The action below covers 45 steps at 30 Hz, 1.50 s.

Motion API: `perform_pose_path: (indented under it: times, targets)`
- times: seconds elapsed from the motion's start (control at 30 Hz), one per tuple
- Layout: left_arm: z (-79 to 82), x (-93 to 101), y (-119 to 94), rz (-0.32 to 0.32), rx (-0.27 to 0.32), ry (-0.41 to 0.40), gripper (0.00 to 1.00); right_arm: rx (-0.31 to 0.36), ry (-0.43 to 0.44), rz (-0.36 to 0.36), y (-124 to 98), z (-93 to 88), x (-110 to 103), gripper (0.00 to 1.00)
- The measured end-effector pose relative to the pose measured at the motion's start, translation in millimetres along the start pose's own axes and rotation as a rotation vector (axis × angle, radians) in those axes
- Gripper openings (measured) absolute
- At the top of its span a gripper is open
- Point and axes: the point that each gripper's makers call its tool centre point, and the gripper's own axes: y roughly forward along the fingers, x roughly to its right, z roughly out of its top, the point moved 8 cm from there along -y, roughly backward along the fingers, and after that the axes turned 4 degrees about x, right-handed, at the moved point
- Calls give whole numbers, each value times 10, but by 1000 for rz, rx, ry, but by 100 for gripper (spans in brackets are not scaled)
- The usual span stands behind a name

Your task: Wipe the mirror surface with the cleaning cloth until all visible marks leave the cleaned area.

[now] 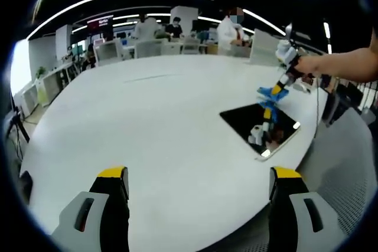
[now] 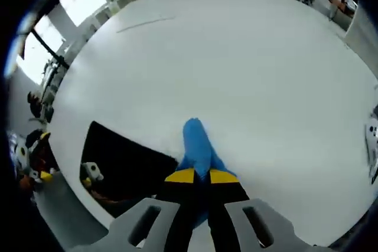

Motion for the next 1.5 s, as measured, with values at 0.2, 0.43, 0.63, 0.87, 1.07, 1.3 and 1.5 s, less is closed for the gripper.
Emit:
perform_pose_path:
  times: [0.2, 0.43, 0.63, 0.87, 1.07, 1.3, 1.5]
  targets:
    - [-6, 22, 24, -22, -3, 14, 99, 5, 20, 30, 63, -445, 248, 6]
    - [-1, -2, 4, -4, 6, -8, 99, 368, -130, 48, -246, -473, 183, 54]
    - [22, -14, -21, 12, 23, -8, 99, 488, -188, 70, -478, -892, 276, 83]
    - [45, 12, -32, -3, 25, 17, 99, 509, -175, 115, -609, -1291, 445, 97]
    - [88, 2, -54, -8, 45, -7, 99, 497, -240, 126, -646, -1403, 444, 95]
    - [79, -176, -169, 7, 70, -22, 99, 495, -182, 169, -650, -1469, 391, 99]
    - [-31, -131, -272, -5, 46, -11, 99, 488, -211, 173, -662, -1498, 345, 100]
